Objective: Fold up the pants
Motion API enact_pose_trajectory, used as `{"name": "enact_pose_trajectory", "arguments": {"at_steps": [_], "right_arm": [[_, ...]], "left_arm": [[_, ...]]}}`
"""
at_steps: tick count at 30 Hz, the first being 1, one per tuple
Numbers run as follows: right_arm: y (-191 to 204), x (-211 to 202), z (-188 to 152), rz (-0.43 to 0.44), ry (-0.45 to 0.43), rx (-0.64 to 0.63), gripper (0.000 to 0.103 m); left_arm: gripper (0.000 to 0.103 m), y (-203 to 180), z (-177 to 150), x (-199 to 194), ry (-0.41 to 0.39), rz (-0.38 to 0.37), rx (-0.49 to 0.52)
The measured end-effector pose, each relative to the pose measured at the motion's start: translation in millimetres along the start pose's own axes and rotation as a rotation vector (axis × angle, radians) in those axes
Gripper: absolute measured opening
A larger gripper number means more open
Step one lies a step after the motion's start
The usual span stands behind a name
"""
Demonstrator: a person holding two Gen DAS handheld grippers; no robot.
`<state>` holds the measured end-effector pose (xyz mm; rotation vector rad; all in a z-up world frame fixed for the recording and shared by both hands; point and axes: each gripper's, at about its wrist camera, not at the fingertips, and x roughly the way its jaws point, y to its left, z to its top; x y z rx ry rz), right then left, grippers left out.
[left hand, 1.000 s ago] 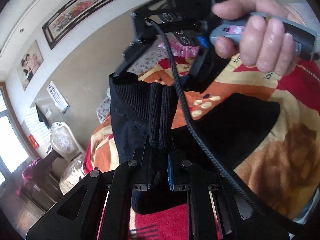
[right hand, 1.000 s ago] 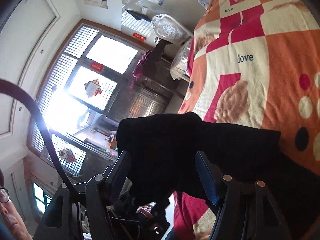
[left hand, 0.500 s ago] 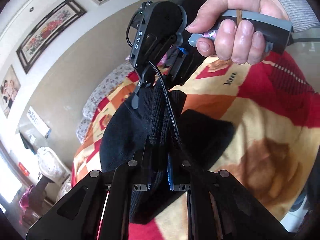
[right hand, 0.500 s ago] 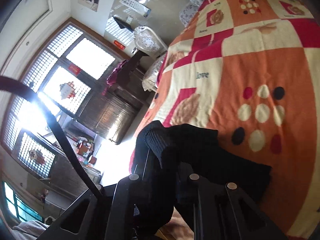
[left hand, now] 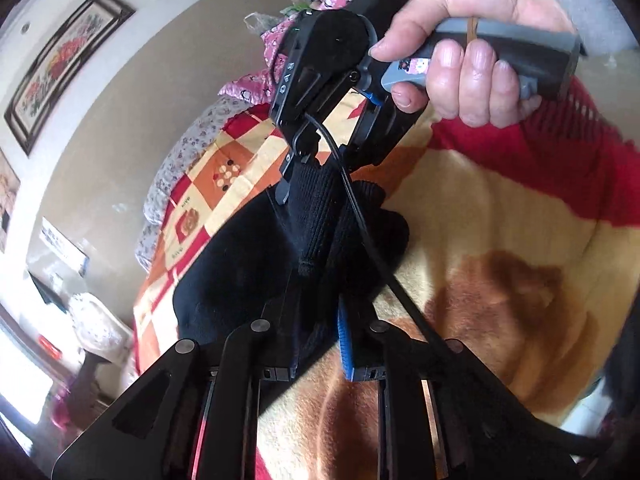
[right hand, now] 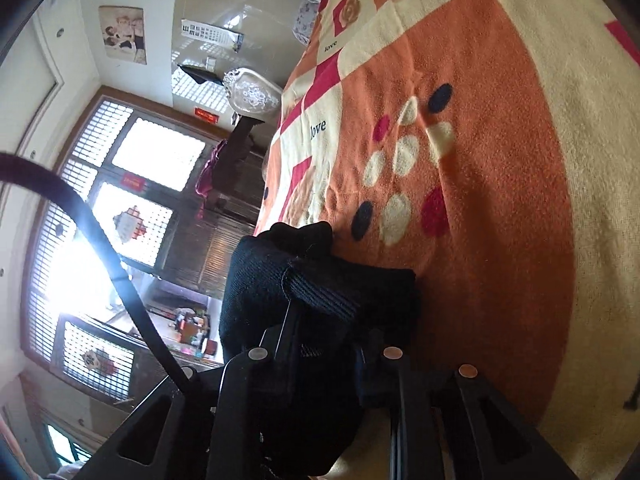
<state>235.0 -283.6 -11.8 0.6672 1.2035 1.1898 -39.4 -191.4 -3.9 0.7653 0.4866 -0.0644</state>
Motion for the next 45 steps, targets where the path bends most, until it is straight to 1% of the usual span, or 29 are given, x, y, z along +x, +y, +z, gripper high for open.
{"name": "enact_pose_trajectory", "arguments": {"at_steps": [1, 3, 5, 6, 8, 9, 10, 11, 12, 14, 16, 18, 19, 20, 21, 23, 25, 27, 29, 31, 32, 33, 34, 36, 39, 40, 41, 43, 45], "right_arm": [[1, -5, -1, 0.003, -0.007, 0.009, 0.023], [8, -19, 1, -0.039, -0.053, -0.003, 0.025], [27, -40, 2, -0.136, -0.126, -0.077, 0.027], [40, -48, 3, -0.201, -0.156, -0.137, 0.027], [75, -60, -3, -0.329, -0.198, -0.309, 0.027], [96, -62, -10, -0.387, -0.206, -0.425, 0.028], [113, -59, -17, -0.411, -0.199, -0.518, 0.028], [131, -53, -27, -0.423, -0.172, -0.627, 0.028], [145, -43, -38, -0.443, -0.141, -0.713, 0.028], [163, -14, -62, -0.494, -0.063, -0.885, 0.03], [161, 19, -79, -0.557, 0.041, -0.986, 0.03], [137, 50, -86, -0.672, 0.123, -1.021, 0.03], [118, 52, -91, -0.716, 0.141, -1.007, 0.031], [106, 52, -89, -0.701, 0.129, -0.977, 0.034], [98, 46, -85, -0.653, 0.087, -0.938, 0.038], [83, 39, -75, -0.597, 0.07, -0.832, 0.046], [78, 35, -71, -0.57, 0.075, -0.794, 0.047], [87, 32, -73, -0.593, 0.09, -0.799, 0.047], [108, 24, -75, -0.611, 0.057, -0.832, 0.047], [132, 16, -77, -0.551, 0.008, -0.861, 0.047], [142, 18, -77, -0.514, 0.015, -0.876, 0.047], [149, 25, -76, -0.499, 0.033, -0.894, 0.047], [153, 34, -77, -0.505, 0.049, -0.92, 0.047], [154, 54, -80, -0.525, 0.096, -0.947, 0.047], [130, 82, -74, -0.596, 0.145, -0.942, 0.047], [119, 88, -69, -0.605, 0.154, -0.919, 0.047], [108, 89, -64, -0.581, 0.14, -0.903, 0.048], [100, 85, -61, -0.528, 0.127, -0.901, 0.05], [99, 85, -57, -0.518, 0.141, -0.898, 0.05]], "left_arm": [[0.02, 6, -2, -7, -0.009, -0.029, -0.042], [0.02, 20, -8, -24, -0.04, -0.097, -0.144], [0.02, 40, -16, -39, -0.054, -0.139, -0.265], [0.02, 52, -21, -46, -0.052, -0.141, -0.326], [0.02, 81, -31, -56, -0.061, -0.141, -0.457], [0.02, 96, -36, -58, -0.063, -0.145, -0.533], [0.02, 112, -40, -57, -0.067, -0.161, -0.609], [0.02, 124, -45, -53, -0.071, -0.199, -0.684], [0.02, 134, -49, -44, -0.062, -0.239, -0.745], [0.02, 146, -59, -24, -0.027, -0.271, -0.843], [0.02, 149, -66, 2, 0.032, -0.29, -0.918], [0.021, 142, -78, 26, 0.113, -0.331, -0.979], [0.022, 141, -81, 29, 0.102, -0.333, -0.992], [0.023, 140, -82, 28, 0.095, -0.324, -0.991], [0.023, 138, -84, 25, 0.098, -0.325, -0.993], [0.023, 138, -85, 24, 0.107, -0.33, -0.988], [0.023, 145, -81, 23, 0.107, -0.322, -0.97], [0.023, 160, -72, 19, 0.05, -0.316, -0.952], [0.023, 179, -60, 22, 0.0, -0.343, -0.959], [0.023, 195, -47, 34, -0.011, -0.381, -0.987], [0.023, 200, -41, 46, 0.006, -0.419, -0.998], [0.023, 204, -36, 59, 0.035, -0.463, -1.003], [0.023, 206, -32, 72, 0.07, -0.487, -1.003], [0.023, 203, -28, 100, 0.168, -0.497, -0.984], [0.023, 192, -36, 131, 0.28, -0.463, -0.97], [0.023, 190, -39, 135, 0.255, -0.462, -0.966], [0.023, 188, -40, 137, 0.245, -0.45, -0.958], [0.023, 184, -39, 140, 0.256, -0.43, -0.962], [0.023, 181, -36, 145, 0.266, -0.404, -0.947]]}}
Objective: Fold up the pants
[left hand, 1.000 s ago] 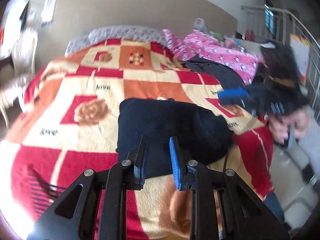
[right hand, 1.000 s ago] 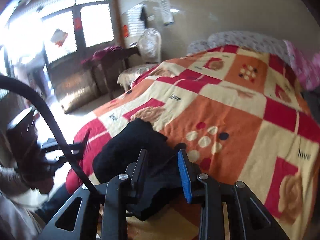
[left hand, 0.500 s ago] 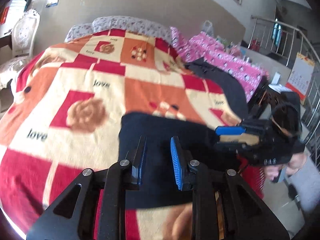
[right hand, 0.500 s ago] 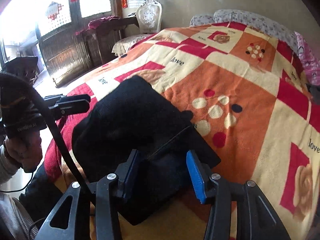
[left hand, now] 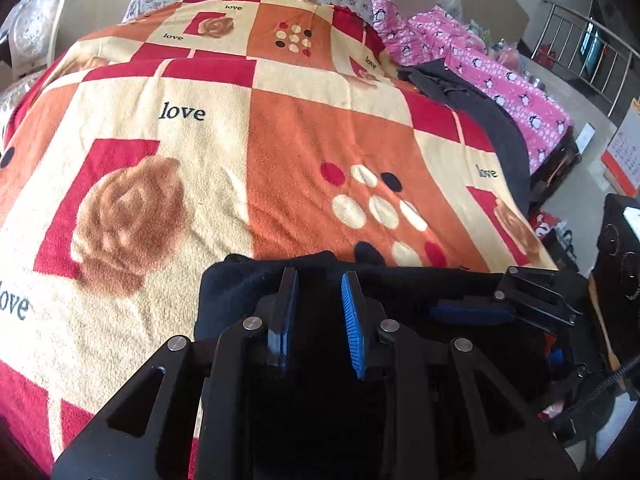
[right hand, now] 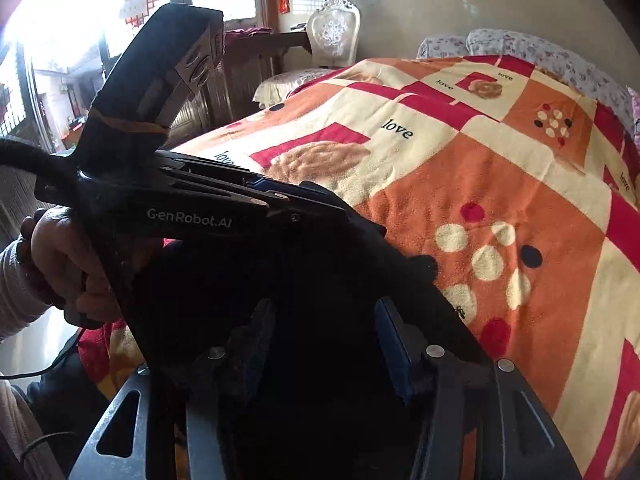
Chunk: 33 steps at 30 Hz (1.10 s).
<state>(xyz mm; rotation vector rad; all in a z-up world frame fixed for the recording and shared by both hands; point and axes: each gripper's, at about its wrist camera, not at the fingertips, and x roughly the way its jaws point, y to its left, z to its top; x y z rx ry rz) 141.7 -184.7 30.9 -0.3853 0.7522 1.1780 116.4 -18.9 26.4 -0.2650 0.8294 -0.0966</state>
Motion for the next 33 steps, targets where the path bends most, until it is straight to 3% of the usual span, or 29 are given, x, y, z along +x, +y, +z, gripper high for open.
{"name": "enact_pose_trajectory", "arguments": {"at_steps": [8, 12, 14, 15, 18, 22, 25, 28, 30, 33], "right_arm": [[-6, -11, 1, 0.037, -0.038, 0.017, 0.05], [-17, -65, -5, 0.018, -0.151, 0.127, 0.049], [-17, -88, -11, 0.007, -0.179, 0.14, 0.049], [-14, -96, -14, 0.01, -0.184, 0.133, 0.049], [3, -96, -23, 0.005, -0.144, 0.074, 0.049], [10, -53, -42, -0.055, 0.0, 0.037, 0.051], [-5, -64, -44, -0.012, -0.057, 0.164, 0.052], [-21, -93, -48, -0.014, -0.169, 0.301, 0.052], [-39, -101, -60, 0.052, -0.221, 0.473, 0.055], [-58, -87, -79, 0.216, -0.235, 0.71, 0.055]], "left_arm": [[0.023, 4, 5, 1, -0.006, -0.005, -0.02], [0.023, 4, -7, -53, -0.126, -0.03, -0.023], [0.023, 5, -23, -76, -0.16, -0.091, -0.021], [0.029, 5, -32, -80, -0.154, -0.127, -0.02], [0.035, -1, -54, -72, -0.082, -0.18, -0.016], [0.035, -3, -59, -55, -0.048, -0.153, -0.023], [0.035, 0, -50, -66, -0.039, -0.174, -0.036], [0.035, 17, -45, -90, -0.136, -0.15, -0.056], [0.063, 39, -43, -87, -0.144, -0.187, -0.142], [0.065, 74, -40, -59, -0.054, -0.302, -0.335]]}}
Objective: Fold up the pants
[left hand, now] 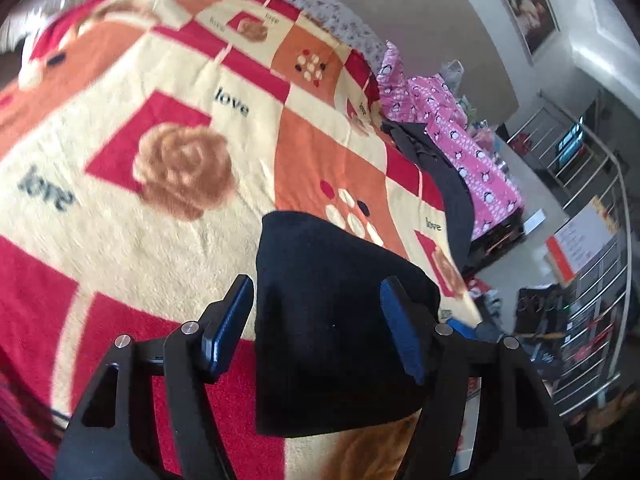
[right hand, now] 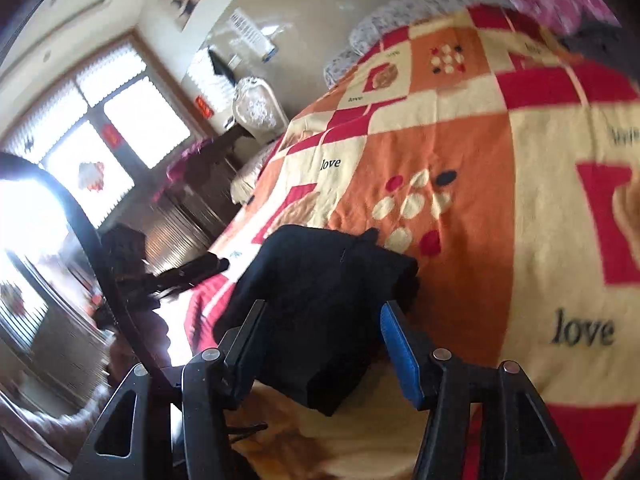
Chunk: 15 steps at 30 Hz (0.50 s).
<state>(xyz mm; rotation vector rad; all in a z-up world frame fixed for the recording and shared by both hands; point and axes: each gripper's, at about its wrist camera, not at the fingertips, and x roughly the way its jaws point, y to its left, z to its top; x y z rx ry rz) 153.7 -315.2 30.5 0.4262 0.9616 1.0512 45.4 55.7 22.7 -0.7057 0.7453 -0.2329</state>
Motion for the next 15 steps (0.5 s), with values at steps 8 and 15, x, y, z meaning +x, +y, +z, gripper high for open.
{"name": "enact_pose_trajectory", "arguments": {"at_steps": [8, 15], "right_arm": [[-11, 44, -4, -0.026, 0.066, 0.081, 0.057], [-10, 35, -8, 0.036, -0.012, 0.051, 0.034]], "left_arm": [[0.065, 19, 14, 34, 0.11, -0.041, -0.103], [0.029, 1, 14, 32, 0.086, -0.003, -0.031]]}}
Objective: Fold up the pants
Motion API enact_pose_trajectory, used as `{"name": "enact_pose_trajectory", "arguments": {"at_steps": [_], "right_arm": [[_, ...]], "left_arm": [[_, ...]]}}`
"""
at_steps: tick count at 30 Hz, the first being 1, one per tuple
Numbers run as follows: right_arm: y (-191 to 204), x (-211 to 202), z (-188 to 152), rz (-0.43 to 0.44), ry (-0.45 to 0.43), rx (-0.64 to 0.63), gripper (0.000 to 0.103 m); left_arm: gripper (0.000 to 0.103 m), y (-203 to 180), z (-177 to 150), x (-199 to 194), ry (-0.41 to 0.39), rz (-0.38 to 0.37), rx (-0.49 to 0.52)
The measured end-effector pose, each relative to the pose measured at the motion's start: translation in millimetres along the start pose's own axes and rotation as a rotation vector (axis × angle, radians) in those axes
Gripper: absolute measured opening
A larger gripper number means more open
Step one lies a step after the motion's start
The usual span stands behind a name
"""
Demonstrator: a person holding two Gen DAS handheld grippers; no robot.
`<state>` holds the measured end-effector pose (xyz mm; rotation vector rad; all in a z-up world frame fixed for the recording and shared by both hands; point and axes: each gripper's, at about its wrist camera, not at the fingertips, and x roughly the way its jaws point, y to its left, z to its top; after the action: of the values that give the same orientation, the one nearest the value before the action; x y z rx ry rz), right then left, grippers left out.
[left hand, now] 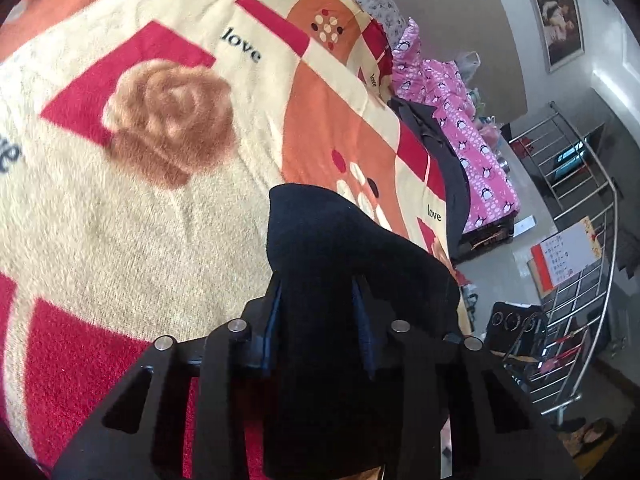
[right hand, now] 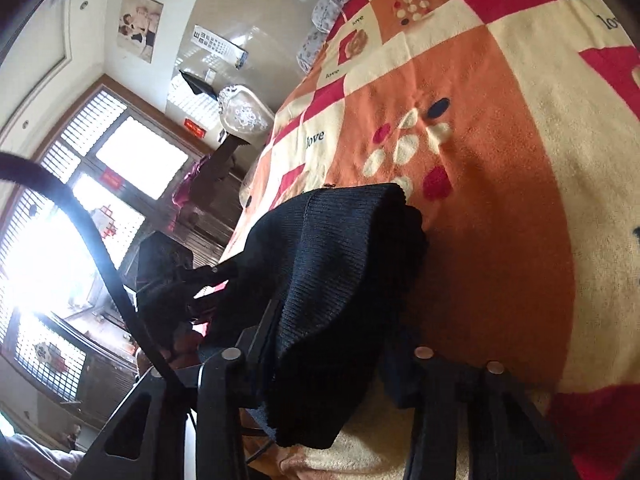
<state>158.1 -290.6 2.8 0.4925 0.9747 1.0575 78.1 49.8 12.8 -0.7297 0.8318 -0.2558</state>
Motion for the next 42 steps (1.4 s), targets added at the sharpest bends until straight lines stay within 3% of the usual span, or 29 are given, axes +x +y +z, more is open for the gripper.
{"name": "enact_pose_trajectory", "arguments": {"at_steps": [2, 5, 7, 10, 12, 14, 16, 18, 21, 24, 27, 29, 31, 33, 36, 42], "right_arm": [[9, -8, 10, -0.02, -0.025, -0.041, 0.032], [8, -21, 42, -0.036, -0.049, -0.047, 0.032], [-2, -27, 67, -0.045, -0.046, -0.02, 0.032], [-30, -23, 93, -0.035, -0.007, 0.038, 0.032], [-53, -10, 98, -0.046, 0.048, 0.075, 0.033], [-80, 6, 91, -0.049, 0.103, 0.163, 0.039], [-81, 1, 88, -0.002, 0.059, 0.159, 0.04], [-76, -4, 87, -0.017, 0.054, 0.149, 0.041], [-54, -29, 92, -0.13, -0.04, 0.057, 0.041], [-2, -47, 97, -0.293, -0.141, -0.217, 0.042], [41, -24, 97, -0.43, -0.115, -0.53, 0.044], [46, 4, 97, -0.457, -0.039, -0.619, 0.044], [33, 26, 94, -0.44, 0.055, -0.642, 0.044], [11, 44, 94, -0.5, 0.104, -0.621, 0.045], [-9, 42, 97, -0.449, 0.065, -0.532, 0.048], [3, 46, 94, -0.489, 0.041, -0.561, 0.048]], "left_arm": [[0.029, -23, 6, 1, -0.028, 0.052, 0.084], [0.029, -38, 27, 14, -0.028, 0.018, 0.095], [0.029, -50, 44, 29, -0.019, 0.01, 0.112], [0.029, -57, 60, 59, 0.002, 0.063, 0.157], [0.031, -48, 60, 80, 0.051, 0.119, 0.146], [0.036, -38, 55, 82, 0.024, 0.105, 0.134], [0.047, -30, 54, 78, 0.016, 0.097, 0.102], [0.047, -29, 54, 67, -0.005, 0.107, 0.099], [0.047, -46, 51, 35, -0.133, 0.16, 0.176], [0.052, -71, 45, 20, -0.203, 0.099, 0.253], [0.053, -93, 32, 46, -0.11, 0.085, 0.374], [0.053, -93, 22, 75, -0.038, 0.173, 0.409], [0.054, -89, 16, 91, -0.029, 0.229, 0.443], [0.054, -87, 17, 94, -0.024, 0.226, 0.455], [0.054, -90, 18, 100, -0.005, 0.241, 0.459], [0.054, -91, 11, 94, -0.045, 0.235, 0.447]]}}
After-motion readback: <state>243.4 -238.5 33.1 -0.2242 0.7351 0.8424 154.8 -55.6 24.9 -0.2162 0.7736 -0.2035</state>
